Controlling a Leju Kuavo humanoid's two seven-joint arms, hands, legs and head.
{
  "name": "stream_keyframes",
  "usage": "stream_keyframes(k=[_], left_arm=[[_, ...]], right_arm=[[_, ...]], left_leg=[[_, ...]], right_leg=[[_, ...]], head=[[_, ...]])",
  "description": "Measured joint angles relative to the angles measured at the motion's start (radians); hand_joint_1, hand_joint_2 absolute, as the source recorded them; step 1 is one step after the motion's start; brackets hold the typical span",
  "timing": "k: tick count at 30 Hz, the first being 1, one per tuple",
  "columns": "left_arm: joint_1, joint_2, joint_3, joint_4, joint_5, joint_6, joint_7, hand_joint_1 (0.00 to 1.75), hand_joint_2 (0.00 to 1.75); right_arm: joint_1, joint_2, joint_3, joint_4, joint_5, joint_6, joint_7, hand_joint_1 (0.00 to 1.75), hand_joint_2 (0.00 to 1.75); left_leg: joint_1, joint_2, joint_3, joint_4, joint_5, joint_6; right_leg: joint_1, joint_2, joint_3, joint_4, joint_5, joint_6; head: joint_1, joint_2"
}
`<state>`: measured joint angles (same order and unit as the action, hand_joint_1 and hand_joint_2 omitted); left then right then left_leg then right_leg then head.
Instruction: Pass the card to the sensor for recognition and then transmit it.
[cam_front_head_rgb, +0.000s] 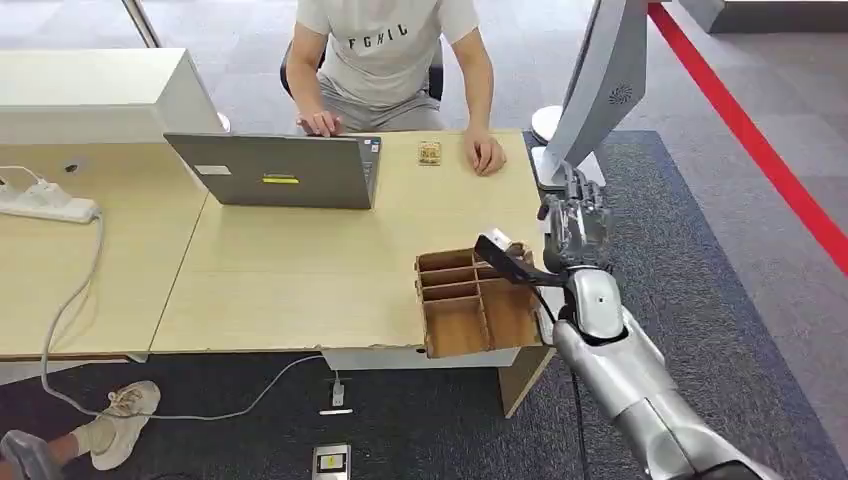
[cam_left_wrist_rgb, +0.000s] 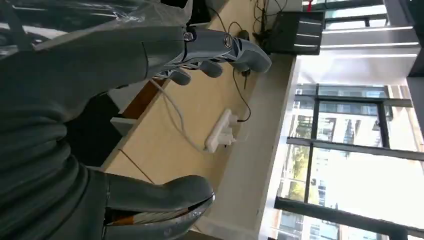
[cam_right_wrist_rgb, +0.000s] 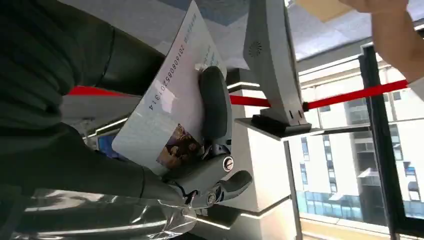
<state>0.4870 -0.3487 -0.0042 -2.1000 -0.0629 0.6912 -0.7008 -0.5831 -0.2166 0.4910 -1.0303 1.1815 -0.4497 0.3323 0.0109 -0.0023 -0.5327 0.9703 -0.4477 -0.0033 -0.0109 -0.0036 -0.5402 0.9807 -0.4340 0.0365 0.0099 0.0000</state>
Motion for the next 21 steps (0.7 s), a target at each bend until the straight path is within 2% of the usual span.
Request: stream_keyframes(k=[4, 9, 14, 18, 21], left_arm=[[0.0, -0.001, -0.008, 0.0, -0.02, 0.0, 0.0, 0.0, 1.75], [-0.004, 0.011, -0.008, -0.011, 0.048, 0.0, 0.0, 0.0, 1.75], [-0.02, 0.019, 0.005, -0.038, 0.109, 0.0, 0.0, 0.0, 1.75], [-0.031, 0.021, 0.022, -0.049, 0.116, 0.0, 0.0, 0.0, 1.75], [-0.033, 0.019, 0.027, -0.052, 0.084, 0.0, 0.0, 0.0, 1.75]], right_arm=[[0.067, -0.051, -0.047, -0.071, -0.036, -0.004, 0.006, 1.75, 1.75], [0.183, -0.117, -0.131, -0.206, -0.061, -0.005, 0.039, 1.75, 1.75], [0.308, -0.174, -0.214, -0.353, -0.064, 0.006, 0.034, 1.75, 1.75], [0.358, -0.2, -0.222, -0.431, -0.045, 0.035, 0.0, 1.75, 1.75], [0.36, -0.201, -0.212, -0.454, -0.056, 0.025, -0.016, 1.75, 1.75]], left_leg=[[0.0, 0.0, 0.0, 0.0, 0.0, 0.0], [0.0, 0.0, 0.0, 0.0, 0.0, 0.0], [0.0, 0.0, 0.0, 0.0, -0.001, 0.0], [0.0, 0.0, 0.0, -0.001, -0.001, 0.0], [0.0, 0.0, 0.0, -0.001, 0.0, 0.0]], right_leg=[[0.0, 0.0, 0.0, 0.0, 0.0, 0.0], [0.0, 0.0, 0.0, 0.0, 0.0, 0.0], [0.0, 0.0, 0.001, 0.0, 0.0, 0.0], [0.0, 0.0, 0.001, 0.0, 0.0, 0.0], [0.0, 0.0, 0.002, 0.0, 0.0, 0.0]], head=[[0.0, 0.0], [0.0, 0.0], [0.0, 0.0], [0.0, 0.0], [0.0, 0.0]])
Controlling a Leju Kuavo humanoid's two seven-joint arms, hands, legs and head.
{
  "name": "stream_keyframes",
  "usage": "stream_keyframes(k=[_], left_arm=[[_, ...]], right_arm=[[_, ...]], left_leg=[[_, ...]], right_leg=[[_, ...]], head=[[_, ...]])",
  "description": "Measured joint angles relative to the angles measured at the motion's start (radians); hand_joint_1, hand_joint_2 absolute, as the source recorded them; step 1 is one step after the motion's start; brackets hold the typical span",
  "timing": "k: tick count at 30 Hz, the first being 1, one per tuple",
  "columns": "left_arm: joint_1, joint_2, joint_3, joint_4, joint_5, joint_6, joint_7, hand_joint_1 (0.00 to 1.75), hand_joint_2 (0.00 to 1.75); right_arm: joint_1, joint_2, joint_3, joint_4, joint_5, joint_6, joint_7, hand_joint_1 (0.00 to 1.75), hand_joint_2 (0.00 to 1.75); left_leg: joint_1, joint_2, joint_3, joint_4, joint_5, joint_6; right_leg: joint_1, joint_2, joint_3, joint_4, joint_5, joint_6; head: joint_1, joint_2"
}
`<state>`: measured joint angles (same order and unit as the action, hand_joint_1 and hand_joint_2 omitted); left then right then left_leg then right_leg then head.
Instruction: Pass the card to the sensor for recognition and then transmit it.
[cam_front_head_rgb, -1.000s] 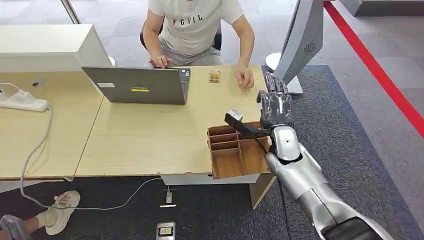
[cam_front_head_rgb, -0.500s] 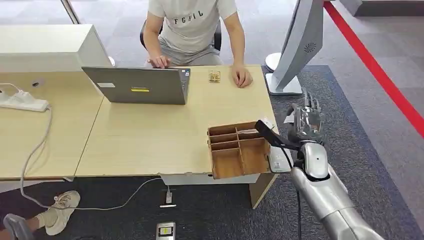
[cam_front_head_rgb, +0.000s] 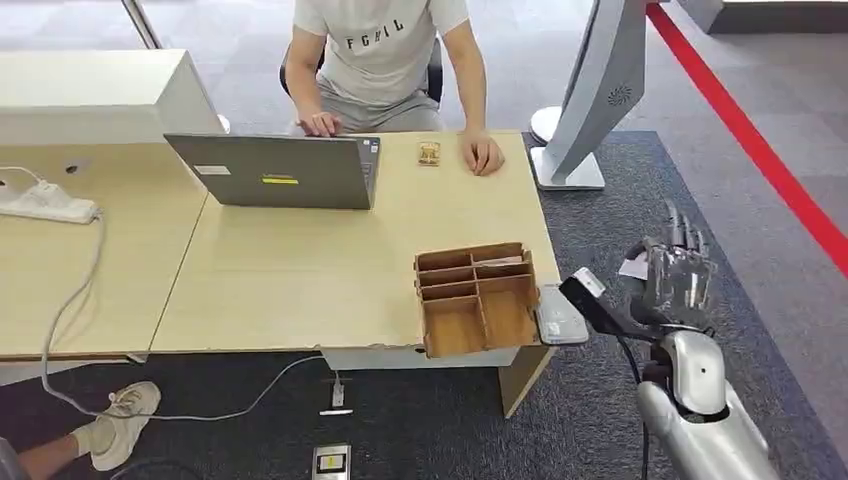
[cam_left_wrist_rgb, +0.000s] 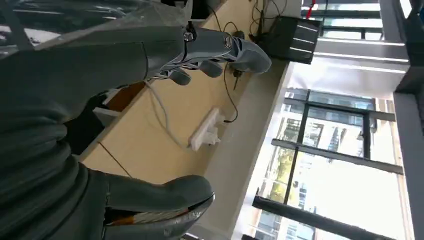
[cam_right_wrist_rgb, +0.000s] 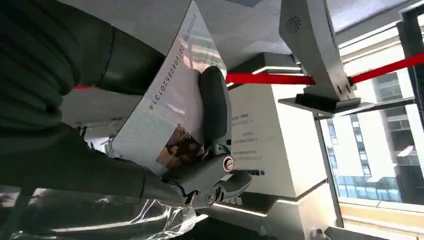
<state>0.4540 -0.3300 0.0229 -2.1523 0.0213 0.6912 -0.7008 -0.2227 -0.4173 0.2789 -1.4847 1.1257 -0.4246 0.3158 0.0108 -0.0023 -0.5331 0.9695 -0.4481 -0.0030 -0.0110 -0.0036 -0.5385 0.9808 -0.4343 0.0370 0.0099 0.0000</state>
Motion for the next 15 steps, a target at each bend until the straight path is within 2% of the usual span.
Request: stream_keyframes(k=[4, 6, 10, 15], left_arm=[[0.006, -0.007, 0.015, 0.0, -0.021, 0.0, 0.0, 0.0, 1.75], [0.005, -0.01, 0.026, 0.002, -0.03, 0.0, 0.0, 0.0, 1.75], [0.01, -0.011, 0.04, 0.004, -0.052, 0.0, 0.0, 0.0, 1.75], [0.016, -0.016, 0.05, 0.014, -0.074, 0.0, 0.0, 0.0, 1.75]], right_arm=[[-0.045, 0.015, 0.06, 0.006, -0.05, -0.013, -0.015, 1.75, 1.75], [-0.069, 0.023, 0.095, 0.026, -0.089, -0.048, -0.051, 1.75, 1.75], [-0.121, 0.059, 0.172, 0.097, -0.145, -0.091, -0.099, 1.75, 1.75], [-0.169, 0.106, 0.25, 0.215, -0.212, -0.132, -0.124, 1.75, 1.75]], left_leg=[[0.0, 0.0, 0.0, 0.0, 0.0, 0.0], [0.0, 0.0, 0.0, 0.0, 0.001, 0.0], [0.0, -0.001, 0.0, 0.0, 0.001, 0.0], [0.0, -0.001, -0.001, 0.0, 0.001, 0.0]], right_leg=[[0.0, 0.0, 0.0, 0.0, 0.0, 0.0], [0.0, -0.001, 0.0, 0.0, 0.0, 0.0], [0.0, -0.003, 0.0, 0.001, 0.0, 0.0], [0.0, -0.003, 0.0, 0.001, 0.0, 0.0]], head=[[0.0, 0.0], [0.0, 0.0], [0.0, 0.0], [0.0, 0.0]])
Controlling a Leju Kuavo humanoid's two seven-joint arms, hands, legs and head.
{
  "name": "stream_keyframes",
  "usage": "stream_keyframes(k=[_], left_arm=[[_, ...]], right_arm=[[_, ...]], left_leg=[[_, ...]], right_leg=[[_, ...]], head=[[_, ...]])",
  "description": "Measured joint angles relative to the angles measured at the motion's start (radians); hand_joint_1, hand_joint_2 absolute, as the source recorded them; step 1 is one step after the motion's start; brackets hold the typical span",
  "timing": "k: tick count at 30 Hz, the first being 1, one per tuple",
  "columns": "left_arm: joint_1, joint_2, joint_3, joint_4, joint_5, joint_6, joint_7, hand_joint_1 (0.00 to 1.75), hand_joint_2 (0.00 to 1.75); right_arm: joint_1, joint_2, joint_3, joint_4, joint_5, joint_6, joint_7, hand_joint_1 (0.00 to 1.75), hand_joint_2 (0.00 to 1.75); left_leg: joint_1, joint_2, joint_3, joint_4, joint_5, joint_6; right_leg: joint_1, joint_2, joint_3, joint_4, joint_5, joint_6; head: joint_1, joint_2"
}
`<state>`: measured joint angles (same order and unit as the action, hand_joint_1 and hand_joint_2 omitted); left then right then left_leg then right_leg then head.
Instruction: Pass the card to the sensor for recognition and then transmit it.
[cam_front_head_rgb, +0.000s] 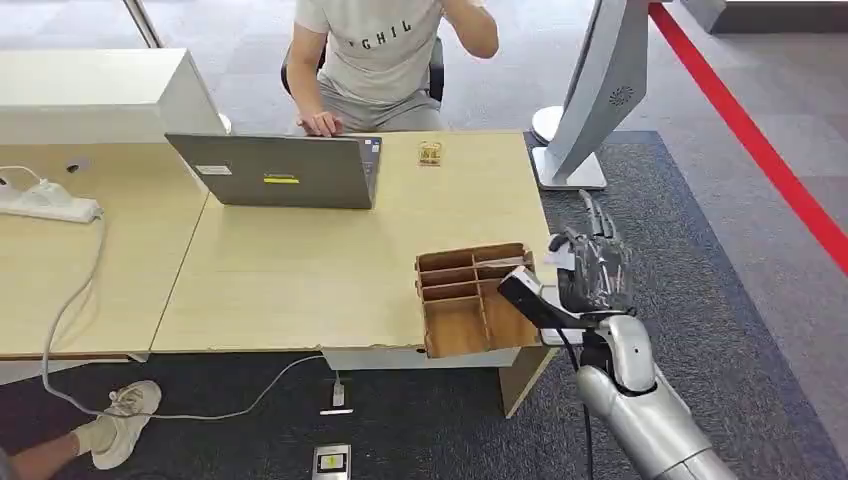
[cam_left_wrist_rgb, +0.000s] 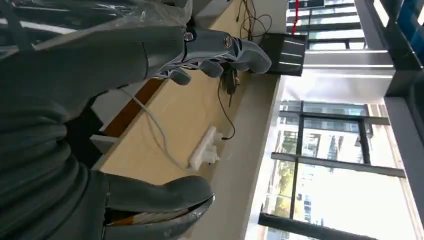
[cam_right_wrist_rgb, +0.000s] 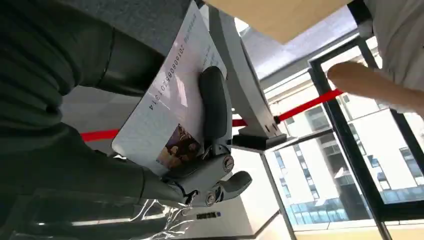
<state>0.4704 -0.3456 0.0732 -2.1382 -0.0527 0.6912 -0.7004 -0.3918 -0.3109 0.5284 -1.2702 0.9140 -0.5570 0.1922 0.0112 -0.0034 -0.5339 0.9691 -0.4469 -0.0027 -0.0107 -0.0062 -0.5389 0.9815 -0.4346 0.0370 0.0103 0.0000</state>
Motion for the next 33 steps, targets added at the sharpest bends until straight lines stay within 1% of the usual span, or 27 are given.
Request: stream_keyframes(k=[3, 8, 10, 13, 16, 22, 26, 28, 30, 33], left_arm=[[0.005, 0.0, 0.001, 0.006, -0.014, 0.0, 0.0, 0.0, 1.75], [0.018, -0.003, 0.003, 0.014, -0.036, 0.0, 0.0, 0.0, 1.75], [0.021, -0.003, 0.003, 0.018, -0.042, 0.0, 0.0, 0.0, 1.75], [0.027, -0.004, 0.003, 0.023, -0.053, 0.0, 0.0, 0.0, 1.75], [0.037, -0.005, 0.0, 0.031, -0.059, 0.0, 0.0, 0.0, 1.75], [0.048, -0.005, -0.001, 0.039, -0.053, 0.0, 0.0, 0.0, 1.75], [0.045, -0.005, 0.0, 0.039, -0.042, 0.0, 0.0, 0.0, 1.75], [0.039, -0.005, 0.0, 0.039, -0.033, 0.0, 0.0, 0.0, 1.75], [0.033, -0.005, 0.003, 0.039, -0.027, 0.0, 0.0, 0.0, 1.75], [0.026, -0.005, 0.013, 0.039, -0.022, 0.0, 0.0, 0.0, 1.75]], right_arm=[[-0.015, 0.024, 0.029, 0.074, -0.027, -0.024, -0.013, 1.75, 1.75], [-0.038, 0.055, 0.064, 0.198, -0.053, -0.055, -0.013, 1.75, 1.75], [-0.044, 0.061, 0.069, 0.241, -0.066, -0.072, -0.013, 1.75, 1.75], [-0.058, 0.063, 0.071, 0.302, -0.103, -0.12, -0.009, 1.75, 1.75], [-0.069, 0.059, 0.062, 0.327, -0.114, -0.127, -0.013, 1.75, 1.75], [-0.058, 0.037, -0.004, 0.318, -0.118, -0.128, -0.042, 1.75, 1.75], [-0.032, 0.022, -0.05, 0.25, -0.149, -0.129, -0.053, 1.75, 1.75], [-0.023, 0.016, -0.064, 0.212, -0.201, -0.128, -0.061, 1.75, 1.75], [-0.017, 0.01, -0.066, 0.167, -0.242, -0.128, -0.072, 1.75, 1.75], [-0.015, 0.005, -0.066, 0.113, -0.252, -0.128, -0.079, 1.75, 1.75]], left_leg=[[0.0, -0.001, 0.0, 0.0, 0.0, 0.0], [0.0, -0.001, 0.0, 0.0, 0.0, 0.0], [0.0, 0.0, 0.0, 0.0, 0.0, 0.0], [0.0, 0.0, 0.0, 0.0, 0.0, 0.0], [0.0, 0.0, 0.001, 0.001, 0.0, 0.0], [-0.001, 0.0, 0.001, 0.001, 0.0, 0.0], [-0.001, 0.0, 0.001, 0.001, 0.0, 0.0], [0.0, 0.0, 0.001, 0.001, 0.0, 0.0], [0.0, 0.0, 0.001, 0.001, 0.0, 0.0], [0.0, 0.001, 0.001, 0.001, 0.0, 0.0]], right_leg=[[0.0, 0.0, 0.0, 0.0, 0.0, 0.0], [0.0, -0.001, 0.0, -0.001, 0.0, 0.0], [0.0, -0.001, 0.0, -0.001, 0.0, 0.0], [0.0, 0.0, -0.001, -0.001, 0.0, 0.0], [0.0, 0.0, 0.0, -0.001, 0.0, 0.0], [-0.001, 0.0, 0.0, -0.001, 0.0, 0.0], [0.0, 0.0, 0.0, -0.001, 0.0, 0.0], [0.0, 0.0, 0.0, -0.001, 0.0, 0.0], [0.0, 0.0, 0.0, -0.001, 0.0, 0.0], [0.0, 0.0, 0.0, -0.001, 0.0, 0.0]], head=[[0.0, 0.0], [0.0, 0.0], [0.0, 0.0], [0.0, 0.0], [0.0, 0.0], [0.0, 0.0], [0.0, 0.0], [0.0, 0.0], [0.0, 0.0], [0.0, 0.0]])
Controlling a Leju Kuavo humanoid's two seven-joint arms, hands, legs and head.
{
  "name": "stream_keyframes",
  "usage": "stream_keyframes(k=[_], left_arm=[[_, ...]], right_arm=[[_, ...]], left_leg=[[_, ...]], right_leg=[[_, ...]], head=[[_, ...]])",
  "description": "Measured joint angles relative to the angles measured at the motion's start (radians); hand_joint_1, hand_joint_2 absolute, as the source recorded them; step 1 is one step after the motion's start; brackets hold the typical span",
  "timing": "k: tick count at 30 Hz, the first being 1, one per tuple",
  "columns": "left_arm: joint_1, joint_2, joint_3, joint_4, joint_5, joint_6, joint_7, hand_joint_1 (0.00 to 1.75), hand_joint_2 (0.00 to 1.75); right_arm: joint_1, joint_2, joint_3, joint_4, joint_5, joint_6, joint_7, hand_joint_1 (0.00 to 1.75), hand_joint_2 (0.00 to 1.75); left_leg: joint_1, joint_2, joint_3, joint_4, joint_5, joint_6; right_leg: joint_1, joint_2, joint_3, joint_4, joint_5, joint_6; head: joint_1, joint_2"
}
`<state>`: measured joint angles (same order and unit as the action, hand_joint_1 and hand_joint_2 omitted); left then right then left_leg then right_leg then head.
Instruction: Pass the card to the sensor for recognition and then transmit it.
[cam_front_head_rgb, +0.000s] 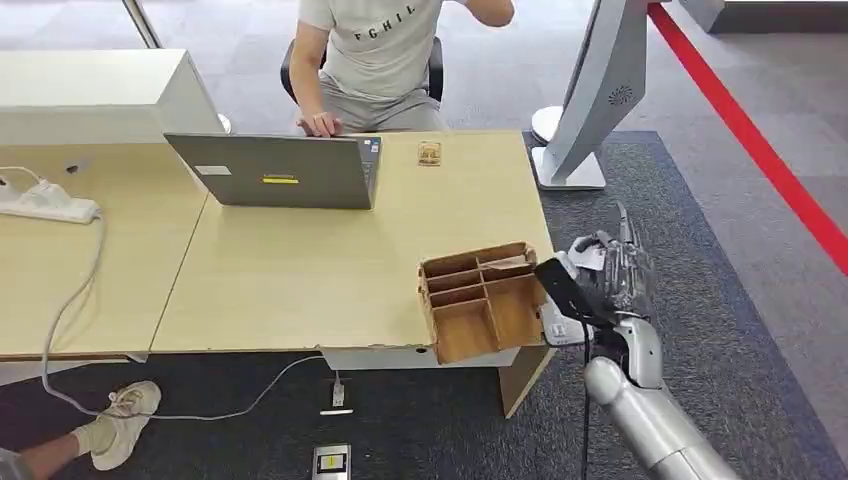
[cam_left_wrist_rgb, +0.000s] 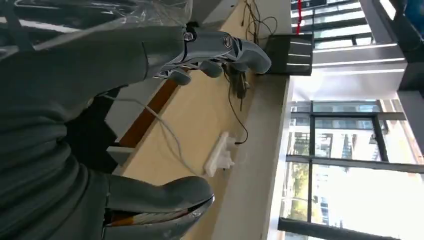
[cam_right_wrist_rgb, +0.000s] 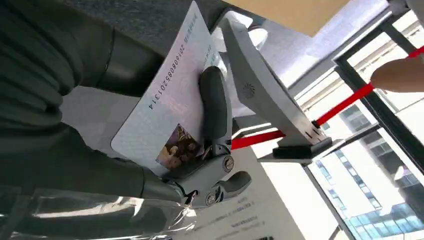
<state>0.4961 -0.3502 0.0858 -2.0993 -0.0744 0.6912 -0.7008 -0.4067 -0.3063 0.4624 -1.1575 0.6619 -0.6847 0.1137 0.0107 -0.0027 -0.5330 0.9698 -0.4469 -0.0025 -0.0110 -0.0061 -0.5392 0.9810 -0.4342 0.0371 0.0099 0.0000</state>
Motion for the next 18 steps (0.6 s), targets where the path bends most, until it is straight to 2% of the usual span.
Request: stream_keyframes(k=[4, 9, 18], left_arm=[[-0.006, 0.0, 0.013, 0.0, 0.009, 0.0, 0.0, 0.0, 1.75], [-0.012, 0.0, 0.03, 0.0, 0.028, 0.0, 0.0, 0.0, 1.75], [-0.015, 0.0, 0.057, 0.0, 0.037, 0.0, 0.0, 0.0, 1.75]], right_arm=[[0.0, -0.009, 0.004, -0.046, 0.01, 0.0, 0.039, 1.75, 1.75], [0.0, -0.026, 0.003, -0.042, 0.029, 0.0, 0.095, 1.75, 1.75], [0.0, -0.041, -0.022, 0.038, 0.021, 0.0, 0.097, 1.75, 1.75]], left_leg=[[0.0, 0.0, 0.0, 0.0, 0.0, 0.0], [0.0, 0.0, 0.0, 0.0, 0.0, 0.0], [0.0, 0.0, 0.0, 0.0, 0.0, 0.0]], right_leg=[[0.0, 0.0, 0.0, 0.0, 0.0, 0.0], [0.0, 0.0, 0.0, 0.0, 0.0, 0.0], [0.0, 0.0, 0.0, 0.0, 0.0, 0.0]], head=[[0.0, 0.0], [0.0, 0.0], [0.0, 0.0]])
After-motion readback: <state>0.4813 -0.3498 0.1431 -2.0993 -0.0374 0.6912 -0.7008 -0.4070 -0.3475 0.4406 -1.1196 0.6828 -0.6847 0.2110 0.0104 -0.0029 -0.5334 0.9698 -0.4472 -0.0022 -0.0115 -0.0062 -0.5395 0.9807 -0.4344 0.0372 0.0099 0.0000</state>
